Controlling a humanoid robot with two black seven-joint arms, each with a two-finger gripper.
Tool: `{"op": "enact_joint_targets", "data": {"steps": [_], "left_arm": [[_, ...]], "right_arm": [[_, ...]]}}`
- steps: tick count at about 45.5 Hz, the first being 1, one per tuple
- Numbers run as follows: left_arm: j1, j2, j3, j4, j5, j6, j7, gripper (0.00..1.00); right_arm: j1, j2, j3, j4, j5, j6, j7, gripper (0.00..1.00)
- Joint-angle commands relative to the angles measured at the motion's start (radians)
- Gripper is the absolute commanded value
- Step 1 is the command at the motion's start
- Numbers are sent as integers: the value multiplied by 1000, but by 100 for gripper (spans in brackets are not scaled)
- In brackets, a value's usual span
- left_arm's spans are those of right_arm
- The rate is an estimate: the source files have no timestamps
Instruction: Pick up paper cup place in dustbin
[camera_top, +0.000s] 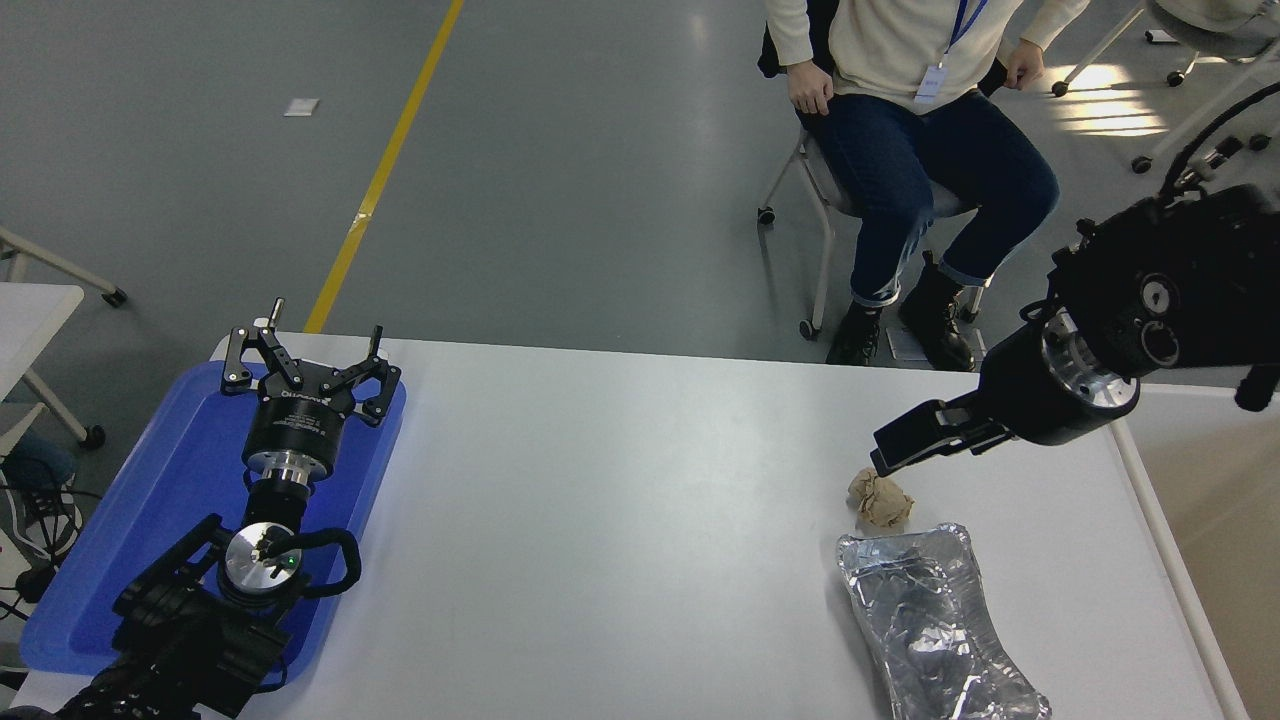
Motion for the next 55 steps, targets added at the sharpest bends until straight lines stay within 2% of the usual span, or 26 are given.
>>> {"op": "enact_joint_targets", "data": {"steps": [1, 28, 36, 55], "left_arm": [[0, 0, 0, 0, 0, 0, 0, 100], [2, 0, 0, -1, 0, -1, 2, 100], [2, 0, 0, -1, 0, 0, 3, 100], [2, 0, 0, -1, 0, 0, 2, 100]], "right_arm": [[59, 8, 20, 6, 166, 105, -2, 100], [161, 23, -4, 89, 116, 211, 0, 100], [161, 29, -21, 85, 115, 210, -2, 100], [135, 72, -110, 63, 20, 168, 1, 100]]}}
